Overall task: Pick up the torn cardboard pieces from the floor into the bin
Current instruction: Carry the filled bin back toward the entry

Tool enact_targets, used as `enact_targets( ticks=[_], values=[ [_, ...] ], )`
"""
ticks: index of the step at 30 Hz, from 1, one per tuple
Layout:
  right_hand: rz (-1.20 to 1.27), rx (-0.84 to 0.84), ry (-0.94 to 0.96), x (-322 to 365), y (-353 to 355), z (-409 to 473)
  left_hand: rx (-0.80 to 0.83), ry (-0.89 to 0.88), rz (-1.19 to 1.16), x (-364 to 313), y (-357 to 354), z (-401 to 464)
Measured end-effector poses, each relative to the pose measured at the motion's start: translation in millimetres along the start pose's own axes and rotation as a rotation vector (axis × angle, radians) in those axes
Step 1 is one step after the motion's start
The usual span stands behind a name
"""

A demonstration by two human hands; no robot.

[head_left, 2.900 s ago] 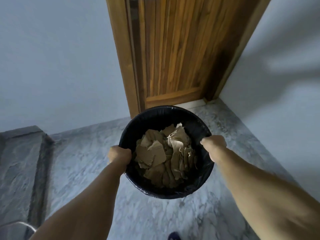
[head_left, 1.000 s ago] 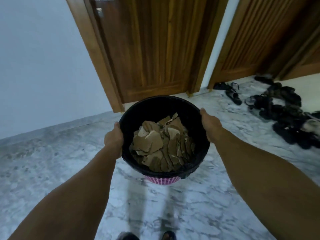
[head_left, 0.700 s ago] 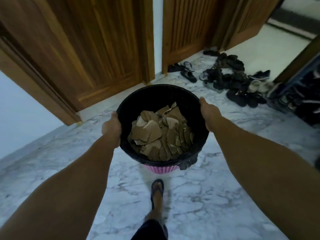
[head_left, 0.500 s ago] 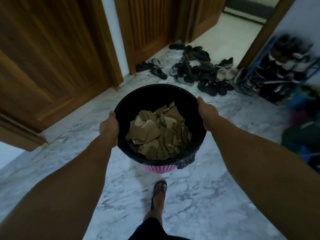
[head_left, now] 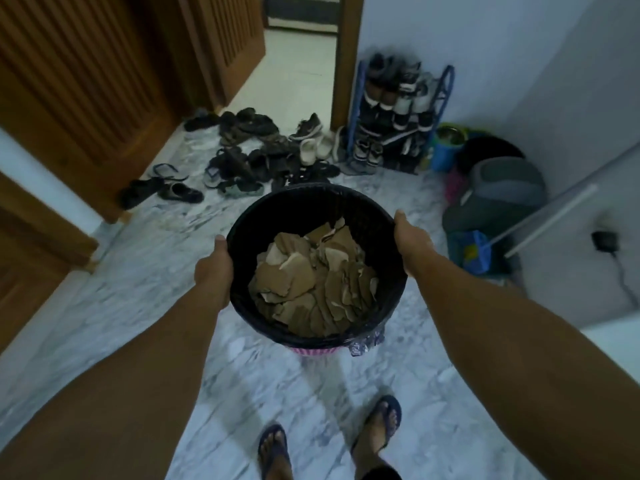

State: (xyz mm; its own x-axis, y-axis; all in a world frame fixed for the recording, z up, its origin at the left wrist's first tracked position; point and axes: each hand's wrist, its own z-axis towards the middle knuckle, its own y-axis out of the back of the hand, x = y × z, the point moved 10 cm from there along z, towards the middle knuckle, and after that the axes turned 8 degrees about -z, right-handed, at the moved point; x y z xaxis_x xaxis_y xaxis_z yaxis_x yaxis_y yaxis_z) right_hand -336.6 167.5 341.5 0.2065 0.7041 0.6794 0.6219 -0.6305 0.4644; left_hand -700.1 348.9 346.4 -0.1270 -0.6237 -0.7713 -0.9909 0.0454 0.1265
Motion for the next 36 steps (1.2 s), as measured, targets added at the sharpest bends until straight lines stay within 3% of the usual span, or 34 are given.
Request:
enact_targets(
  ticks=[7,13,18,29,32,36],
  values=[
    [-0.099,-0.021,-0.056,-17,107,101,0.212,0.191,0.016,24,-159,-15],
    [-0.545,-0.002,0.008,-29,197,178,0.264,0.177,0.238,39,-266,-28],
    [-0.736,-0.11,0.064,-41,264,211,0.309,0.188,0.382,58,-354,-26],
    [-0.679,-0.17,-0.069,-94,371,295,0.422,0.223,0.48,94,-528,-18],
    [-0.514,-0.126,-0.145,-115,396,321,0.476,0.247,0.417,101,-571,-23],
    [-0.096,-0.066,-0.339,-157,429,343,0.537,0.299,0.336,116,-618,-32]
  ],
)
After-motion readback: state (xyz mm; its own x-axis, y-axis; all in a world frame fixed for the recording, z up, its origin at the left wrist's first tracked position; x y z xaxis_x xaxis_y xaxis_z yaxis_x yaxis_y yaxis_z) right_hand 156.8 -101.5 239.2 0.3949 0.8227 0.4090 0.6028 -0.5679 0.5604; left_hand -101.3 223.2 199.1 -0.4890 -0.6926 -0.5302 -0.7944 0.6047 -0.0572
